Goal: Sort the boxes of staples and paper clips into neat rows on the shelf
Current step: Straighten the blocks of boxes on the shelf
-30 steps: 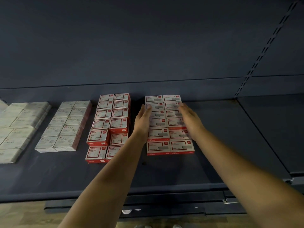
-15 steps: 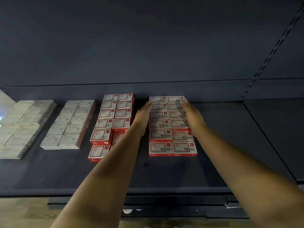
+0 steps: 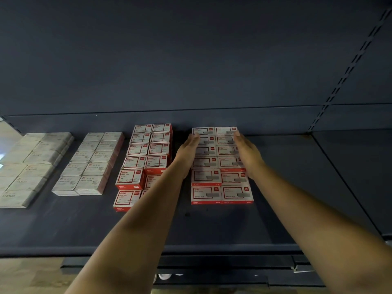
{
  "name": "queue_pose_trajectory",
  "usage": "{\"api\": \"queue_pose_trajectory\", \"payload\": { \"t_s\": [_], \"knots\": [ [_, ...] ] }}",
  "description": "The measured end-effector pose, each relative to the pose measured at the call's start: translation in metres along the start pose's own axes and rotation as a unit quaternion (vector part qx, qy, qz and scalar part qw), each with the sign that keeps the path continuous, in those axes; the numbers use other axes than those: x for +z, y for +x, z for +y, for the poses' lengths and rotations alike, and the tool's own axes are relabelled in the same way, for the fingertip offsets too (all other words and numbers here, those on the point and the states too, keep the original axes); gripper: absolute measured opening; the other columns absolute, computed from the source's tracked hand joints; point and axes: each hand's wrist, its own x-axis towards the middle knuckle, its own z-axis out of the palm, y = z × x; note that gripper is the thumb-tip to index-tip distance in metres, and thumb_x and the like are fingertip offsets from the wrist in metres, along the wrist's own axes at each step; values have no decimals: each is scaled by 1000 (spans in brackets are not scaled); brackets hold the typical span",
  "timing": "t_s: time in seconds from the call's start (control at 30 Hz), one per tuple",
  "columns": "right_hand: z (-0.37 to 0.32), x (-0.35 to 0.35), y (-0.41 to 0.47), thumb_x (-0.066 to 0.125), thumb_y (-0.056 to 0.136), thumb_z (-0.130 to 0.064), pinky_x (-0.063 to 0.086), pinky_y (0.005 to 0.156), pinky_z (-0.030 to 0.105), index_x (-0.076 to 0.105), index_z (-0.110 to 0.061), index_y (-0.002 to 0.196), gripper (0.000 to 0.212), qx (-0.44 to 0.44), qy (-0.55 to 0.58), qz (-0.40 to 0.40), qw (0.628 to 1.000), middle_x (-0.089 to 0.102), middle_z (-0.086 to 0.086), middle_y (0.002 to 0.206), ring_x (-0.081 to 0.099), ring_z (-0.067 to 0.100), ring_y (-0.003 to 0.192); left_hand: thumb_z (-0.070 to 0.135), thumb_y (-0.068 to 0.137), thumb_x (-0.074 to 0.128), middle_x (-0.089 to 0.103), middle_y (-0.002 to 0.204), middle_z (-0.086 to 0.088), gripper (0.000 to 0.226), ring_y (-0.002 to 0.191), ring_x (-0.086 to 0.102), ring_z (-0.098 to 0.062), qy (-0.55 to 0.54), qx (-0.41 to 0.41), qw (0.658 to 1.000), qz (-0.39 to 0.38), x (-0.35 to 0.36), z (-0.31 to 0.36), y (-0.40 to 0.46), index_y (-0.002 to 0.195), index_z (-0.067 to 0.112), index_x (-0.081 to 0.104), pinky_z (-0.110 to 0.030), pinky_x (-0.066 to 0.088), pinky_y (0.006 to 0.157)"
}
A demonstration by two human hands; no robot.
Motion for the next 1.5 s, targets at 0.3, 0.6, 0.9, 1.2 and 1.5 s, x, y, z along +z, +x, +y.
{"api": "queue_pose_trajectory", "payload": {
  "t_s": [0.3,0.6,0.9,1.2,1.5],
  "knots": [
    [14,-16,-34,53,92,-31,50,69,20,54,-29,115,23,-72,-174,-49,981,64,-13,101,63,8,93,26,96,48,61,114,8,34,98,62,-7,185,155,970,-15,-20,-25,-47,130,26,48,-19,52,75],
    [55,-32,-110,71,78,-5,29,80,-9,48,-20,130,59,-237,-318,-23,918,52,-11,110,47,-6,99,0,74,73,63,119,-9,45,104,62,-30,416,319,850,55,-24,-76,-117,117,7,63,-28,45,88],
    [72,-32,-98,76,72,-4,45,93,23,58,-6,120,52,-307,-352,33,884,58,7,120,57,17,108,-9,63,78,66,98,-12,33,79,67,-31,403,356,836,111,-15,-82,-112,93,4,71,-30,50,69],
    [84,-6,-117,79,65,-5,48,84,48,65,-9,103,41,-419,-410,103,803,58,8,117,42,24,109,-11,57,78,68,98,-12,38,80,65,-36,431,397,800,127,-21,-74,-131,92,3,71,-39,54,62],
    [88,79,-139,52,81,-22,50,85,43,67,-6,101,29,-467,-373,56,800,60,10,108,48,24,104,7,67,60,69,92,-8,25,80,66,-31,476,434,751,146,-101,-91,-138,89,5,71,-35,55,55]
  ]
}}
